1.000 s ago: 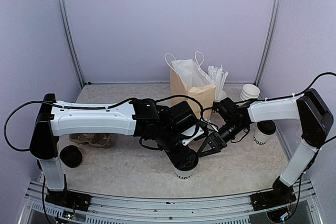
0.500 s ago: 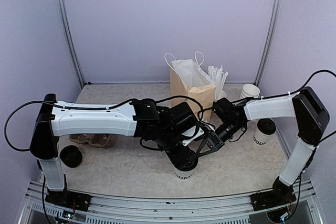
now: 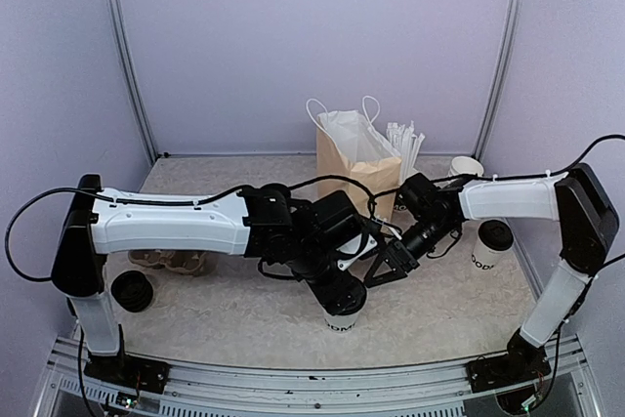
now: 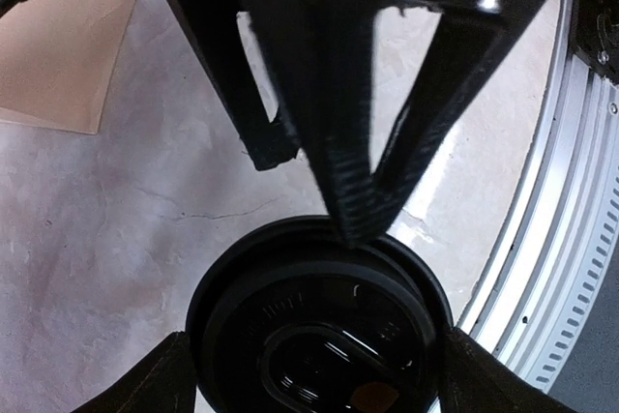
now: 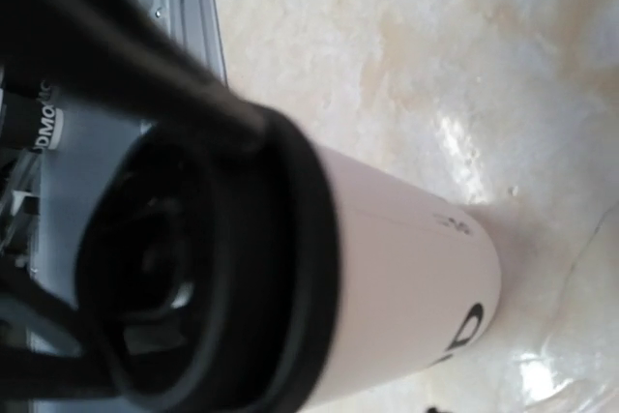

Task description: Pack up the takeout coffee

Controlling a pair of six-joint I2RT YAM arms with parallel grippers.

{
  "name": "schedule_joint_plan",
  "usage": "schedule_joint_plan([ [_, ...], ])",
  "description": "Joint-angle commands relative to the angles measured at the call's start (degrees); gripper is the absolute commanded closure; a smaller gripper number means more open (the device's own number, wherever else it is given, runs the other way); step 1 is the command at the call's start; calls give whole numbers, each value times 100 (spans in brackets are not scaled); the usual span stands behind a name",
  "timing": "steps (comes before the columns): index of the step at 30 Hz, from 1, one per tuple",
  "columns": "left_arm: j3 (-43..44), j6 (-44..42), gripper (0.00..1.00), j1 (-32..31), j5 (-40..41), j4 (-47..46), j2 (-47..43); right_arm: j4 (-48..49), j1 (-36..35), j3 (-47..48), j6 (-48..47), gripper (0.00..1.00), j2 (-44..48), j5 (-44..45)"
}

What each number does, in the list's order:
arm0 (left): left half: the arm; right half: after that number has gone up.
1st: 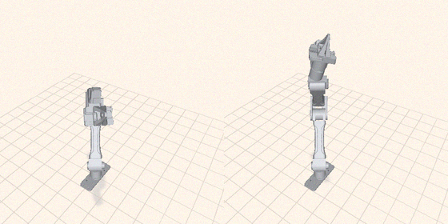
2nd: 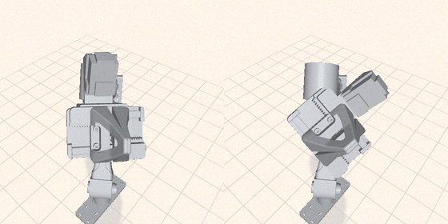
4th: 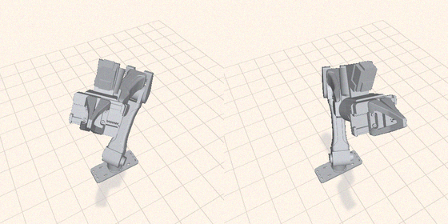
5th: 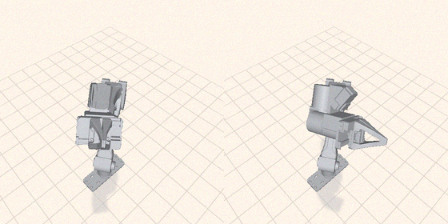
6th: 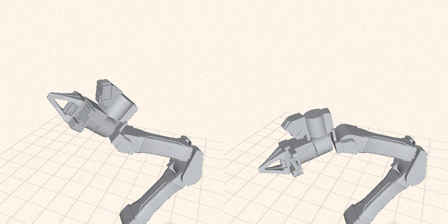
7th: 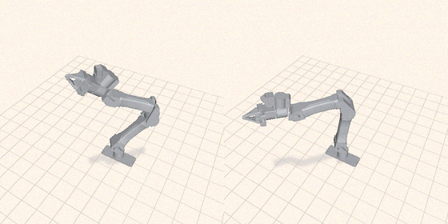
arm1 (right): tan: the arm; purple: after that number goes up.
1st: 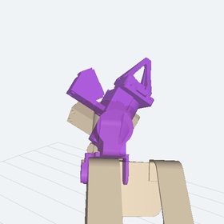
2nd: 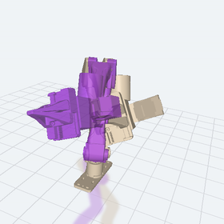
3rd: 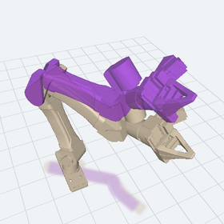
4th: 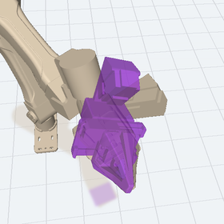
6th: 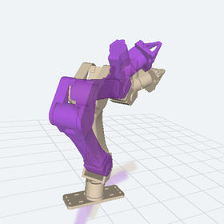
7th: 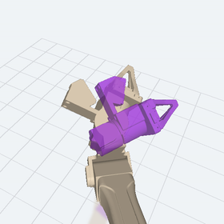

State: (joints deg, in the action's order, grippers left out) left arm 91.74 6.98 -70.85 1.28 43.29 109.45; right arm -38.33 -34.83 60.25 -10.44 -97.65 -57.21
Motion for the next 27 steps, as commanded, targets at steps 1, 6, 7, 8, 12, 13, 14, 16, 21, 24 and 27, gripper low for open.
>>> schedule_joint_plan([
  [1, -43, -80, 15, 51, 234, -231, -456, 53, -79, -49, -258, 48, 402, 67],
  [6, -378, 158, 13, 153, 34, -560, -892, 52, -76, -63, -301, 45, 415, -31],
  [7, -471, 241, 13, 173, -1, -601, -968, 46, -77, -56, -312, 45, 393, -47],
  [8, -628, 328, 13, 190, -59, -643, -1035, 34, -77, -49, -324, 45, 372, -65],
  [12, -1267, 942, 16, 384, -381, -865, -1480, 34, -77, -57, -343, 43, 327, -43],
  [13, -1454, 1100, 19, 461, -502, -914, -1547, 28, -78, -64, -351, 43, 319, -55],
  [14, -1652, 1239, 21, 521, -594, -985, -1640, 23, -81, -65, -372, 42, 312, -76],
  [16, -2062, 1538, 26, 710, -946, -1270, -1848, -29, -85, -62, -472, 36, 315, -156],
  [21, -2865, 2005, 31, 989, -1802, -2450, -2242, -202, -189, 47, -772, 22, 357, 15],
  [24, -2966, 2049, 31, 986, -2022, -2839, -2223, -216, -344, 77, -838, 17, 426, 355],
  [27, -2987, 2061, 31, 1002, -2042, -3026, -2122, -174, -448, 59, -835, 14, 489, 688],
])
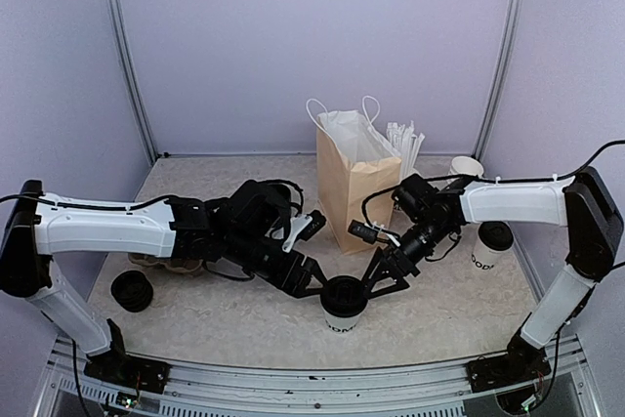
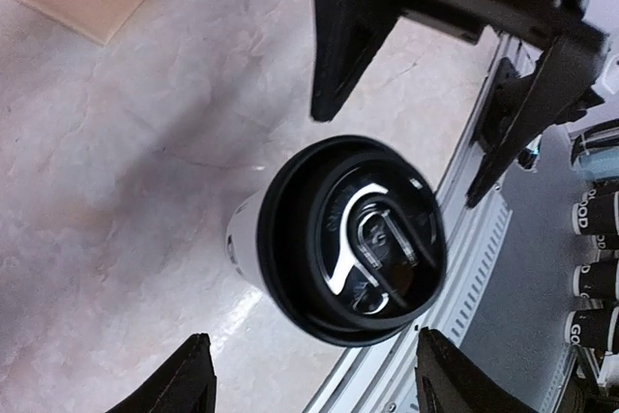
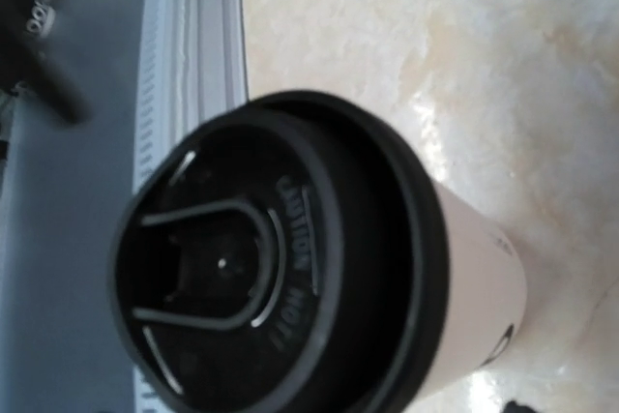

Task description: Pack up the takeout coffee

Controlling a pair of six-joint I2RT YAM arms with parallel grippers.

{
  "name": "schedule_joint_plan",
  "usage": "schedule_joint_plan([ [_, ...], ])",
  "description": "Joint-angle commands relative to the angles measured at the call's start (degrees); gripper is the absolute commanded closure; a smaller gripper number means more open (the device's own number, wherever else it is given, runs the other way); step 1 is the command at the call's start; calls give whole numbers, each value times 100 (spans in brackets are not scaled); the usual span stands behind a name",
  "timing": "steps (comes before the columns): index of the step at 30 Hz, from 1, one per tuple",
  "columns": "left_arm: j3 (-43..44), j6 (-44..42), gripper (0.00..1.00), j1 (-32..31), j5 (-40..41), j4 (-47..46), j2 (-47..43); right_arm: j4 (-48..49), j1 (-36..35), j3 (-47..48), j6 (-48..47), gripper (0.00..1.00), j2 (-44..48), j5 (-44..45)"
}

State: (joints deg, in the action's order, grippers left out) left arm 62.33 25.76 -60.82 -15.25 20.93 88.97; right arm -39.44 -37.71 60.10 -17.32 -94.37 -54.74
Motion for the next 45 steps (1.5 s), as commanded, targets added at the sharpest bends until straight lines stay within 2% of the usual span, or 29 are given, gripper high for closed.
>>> schedule_joint_plan([
  [1, -38, 180, 31, 15, -373, -815, -24, -50, -173, 74, -128, 13, 159, 547],
  [8, -58, 150, 32, 39, -497, -1217, 393, -27, -282, 205, -116, 7, 43, 842],
  [13, -354, 114, 39, 19, -553, -1485, 651, 27, -378, 267, -76, 7, -123, 977],
  [19, -927, 114, 52, 2, -641, -1881, 853, 233, -383, 132, 54, 11, -261, 1773],
  [22, -1100, 61, 56, 6, -639, -1926, 946, 344, -385, 46, 113, 13, -302, 2299],
  [26, -1128, -31, 58, 17, -637, -1898, 1161, 367, -386, 89, 158, 15, -457, 2481],
  [31, -937, -172, 56, 23, -540, -1718, 1225, 292, -386, 183, 127, 19, -522, 2619],
  [33, -779, -259, 54, 11, -497, -1550, 1188, 190, -381, 250, 23, 19, -383, 2366],
  [37, -372, -492, 43, -5, -308, -1220, 968, -140, -381, 421, -306, 13, 13, 1738],
  [45, 780, -1070, 26, 6, 260, -362, 773, -778, -360, 845, -996, 5, 557, 1637],
])
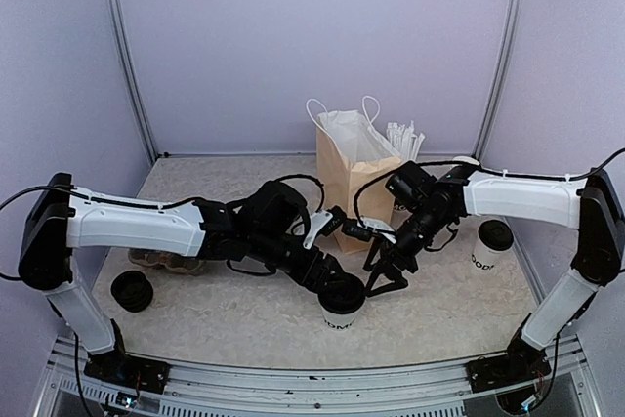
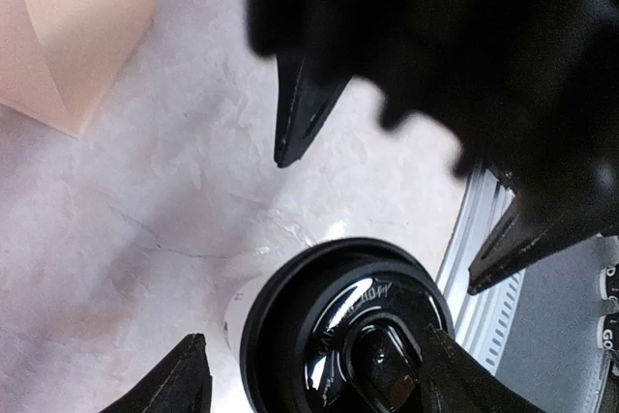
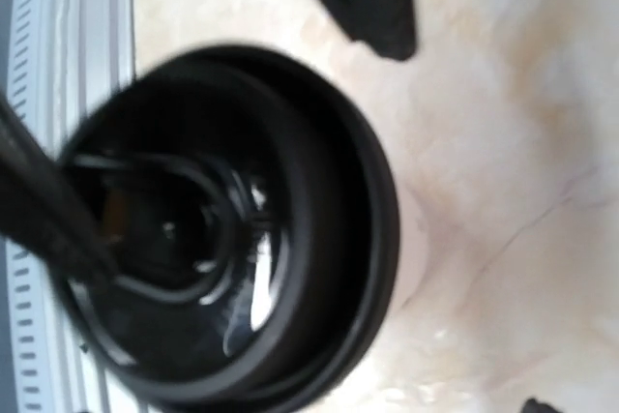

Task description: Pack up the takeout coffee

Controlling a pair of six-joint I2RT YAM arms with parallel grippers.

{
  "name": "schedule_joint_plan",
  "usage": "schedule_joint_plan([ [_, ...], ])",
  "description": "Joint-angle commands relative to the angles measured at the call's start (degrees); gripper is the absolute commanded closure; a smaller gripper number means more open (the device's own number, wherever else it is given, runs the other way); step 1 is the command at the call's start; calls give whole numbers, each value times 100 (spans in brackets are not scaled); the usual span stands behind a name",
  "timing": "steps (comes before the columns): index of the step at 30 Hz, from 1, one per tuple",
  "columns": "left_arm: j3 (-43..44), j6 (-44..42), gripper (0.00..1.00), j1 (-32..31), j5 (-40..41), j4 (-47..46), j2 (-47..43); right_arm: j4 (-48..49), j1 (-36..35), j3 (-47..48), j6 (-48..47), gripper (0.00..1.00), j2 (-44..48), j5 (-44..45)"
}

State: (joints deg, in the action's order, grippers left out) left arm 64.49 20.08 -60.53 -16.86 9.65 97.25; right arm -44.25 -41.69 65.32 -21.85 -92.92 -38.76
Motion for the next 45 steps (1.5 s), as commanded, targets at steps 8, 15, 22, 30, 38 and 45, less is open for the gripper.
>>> schedule_joint_plan([
  [8, 1379, -1404, 17, 381, 1624, 1836, -521, -554, 21, 591, -1712, 1, 1180, -232],
  [15, 1395, -1838, 1, 1050, 3774, 1031, -1305, -1088, -231, 1345, -2416, 3, 687, 392],
  [22, 843, -1569, 6, 2118, 2958, -383, -1712, -1169, -845, 1591, -2581, 8, 211, 792],
  [30, 157, -1089, 1, 2796, 2198, -667, -1893, -1073, -1206, 1716, -2478, 1, -163, 1051],
  [38, 177, -1110, 1, 2802, 2125, -580, -1949, -1122, -1361, 1940, -2379, 4, -600, 1407],
  [45, 233, -1188, 1, 2810, 2117, -464, -1864, -1113, -1526, 1854, -2421, 6, -682, 1731],
])
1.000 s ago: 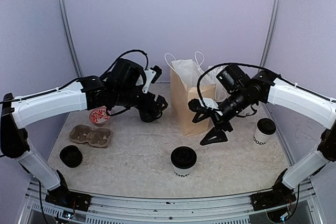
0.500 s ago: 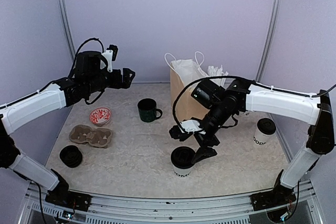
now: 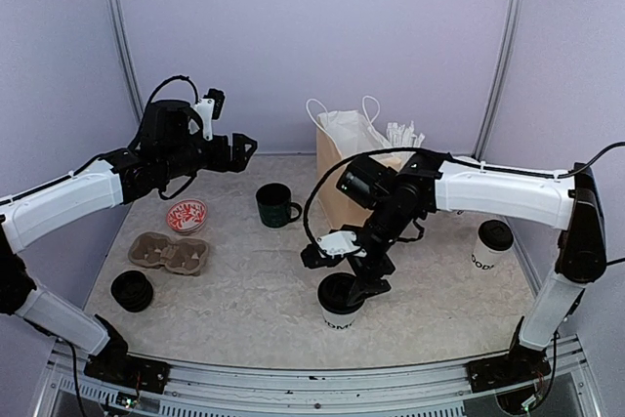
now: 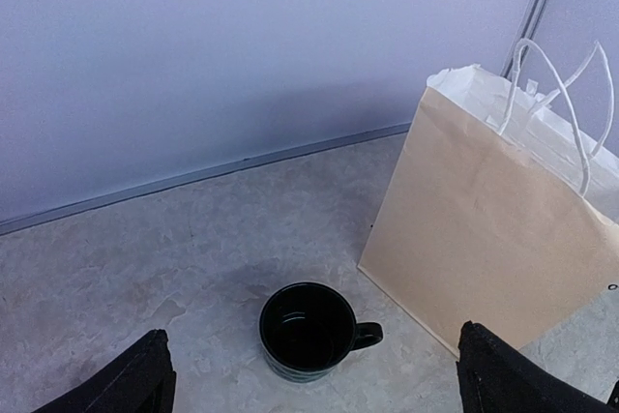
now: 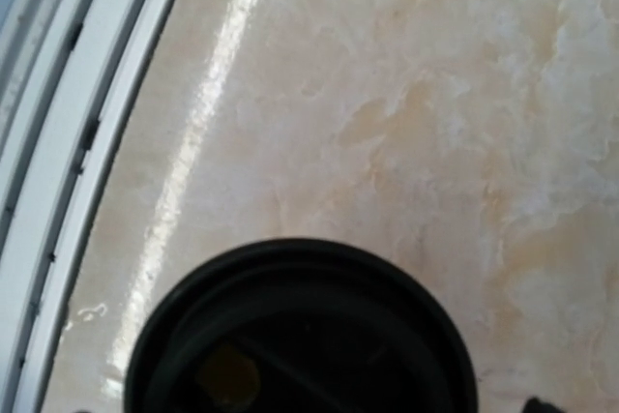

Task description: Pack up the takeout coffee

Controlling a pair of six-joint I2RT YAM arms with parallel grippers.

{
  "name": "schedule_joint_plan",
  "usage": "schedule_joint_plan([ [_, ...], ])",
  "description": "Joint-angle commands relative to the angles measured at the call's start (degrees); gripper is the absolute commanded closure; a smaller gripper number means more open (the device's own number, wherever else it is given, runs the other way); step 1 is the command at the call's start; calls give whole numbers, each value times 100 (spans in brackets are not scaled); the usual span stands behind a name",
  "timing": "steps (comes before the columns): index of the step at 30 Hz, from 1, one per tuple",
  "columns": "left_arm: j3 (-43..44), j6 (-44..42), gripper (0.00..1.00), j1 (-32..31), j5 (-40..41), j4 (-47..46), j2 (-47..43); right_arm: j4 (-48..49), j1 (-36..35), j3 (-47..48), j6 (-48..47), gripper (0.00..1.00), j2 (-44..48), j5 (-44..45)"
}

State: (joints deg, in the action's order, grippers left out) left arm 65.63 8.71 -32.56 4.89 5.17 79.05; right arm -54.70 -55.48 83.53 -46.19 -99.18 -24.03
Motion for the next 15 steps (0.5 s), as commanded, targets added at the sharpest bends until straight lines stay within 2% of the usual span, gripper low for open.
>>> schedule_joint_plan([
  [1, 125, -58, 1, 12, -56, -12, -40, -83, -169, 32, 13, 6, -70, 290],
  [15, 161, -83, 1, 38, -5, 67, 83, -189, -339, -61, 41, 20, -143, 504],
])
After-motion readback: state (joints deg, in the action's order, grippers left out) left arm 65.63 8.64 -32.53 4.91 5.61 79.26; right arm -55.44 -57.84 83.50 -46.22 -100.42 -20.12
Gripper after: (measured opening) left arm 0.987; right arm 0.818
